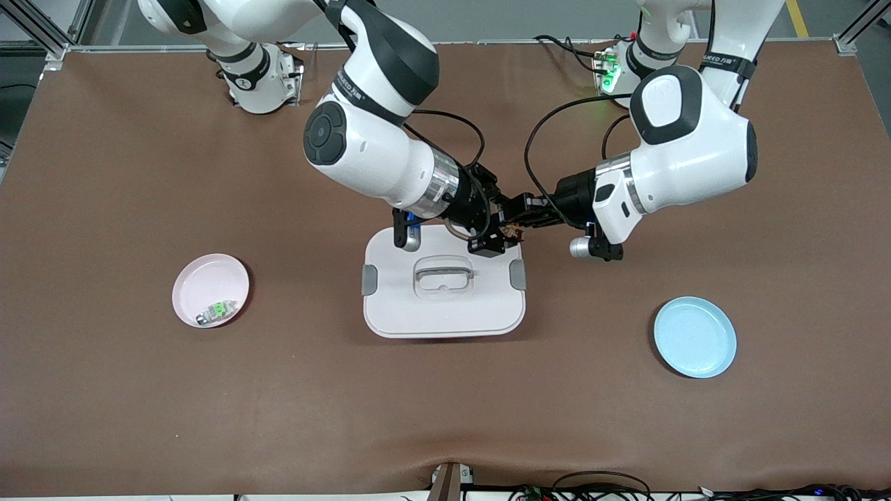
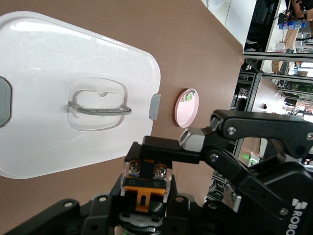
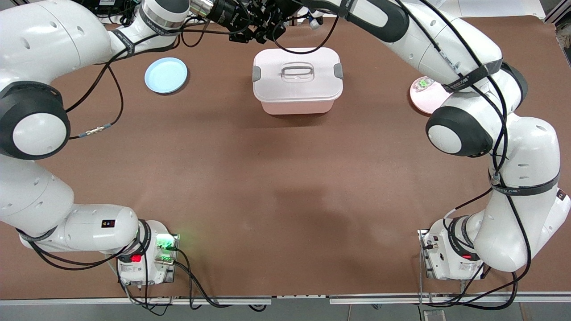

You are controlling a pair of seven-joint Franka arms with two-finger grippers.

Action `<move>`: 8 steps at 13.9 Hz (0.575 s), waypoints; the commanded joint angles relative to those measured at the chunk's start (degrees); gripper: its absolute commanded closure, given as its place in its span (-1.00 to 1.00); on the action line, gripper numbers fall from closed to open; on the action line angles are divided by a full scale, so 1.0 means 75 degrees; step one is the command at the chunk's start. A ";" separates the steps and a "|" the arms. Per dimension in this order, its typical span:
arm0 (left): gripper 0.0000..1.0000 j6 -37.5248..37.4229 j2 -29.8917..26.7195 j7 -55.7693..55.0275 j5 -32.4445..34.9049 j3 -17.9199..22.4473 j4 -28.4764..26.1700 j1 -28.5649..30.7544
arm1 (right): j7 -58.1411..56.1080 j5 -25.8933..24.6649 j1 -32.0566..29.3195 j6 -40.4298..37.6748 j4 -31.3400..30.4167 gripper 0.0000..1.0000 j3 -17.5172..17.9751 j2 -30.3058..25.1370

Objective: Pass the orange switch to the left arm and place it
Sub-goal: 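Grasp the switch with the left gripper from the right gripper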

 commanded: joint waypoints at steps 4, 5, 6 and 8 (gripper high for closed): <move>1.00 0.0064 0.0051 -0.0219 0.0235 -0.0024 0.0044 0.0025 | 0.0058 0.0082 -0.0002 0.0115 0.0277 -1.00 -0.0052 0.0162; 1.00 0.0063 0.0051 -0.0243 0.0235 -0.0024 0.0044 0.0036 | 0.0046 0.0082 -0.0025 0.0092 0.0277 -1.00 -0.0052 0.0162; 1.00 0.0063 0.0051 -0.0254 0.0247 -0.0024 0.0044 0.0036 | 0.0023 0.0082 -0.0060 0.0033 0.0277 -1.00 -0.0052 0.0162; 1.00 0.0063 -0.0019 -0.0371 0.0340 -0.0012 0.0044 0.0048 | -0.0221 0.0070 -0.0166 -0.0258 0.0277 -1.00 -0.0052 0.0151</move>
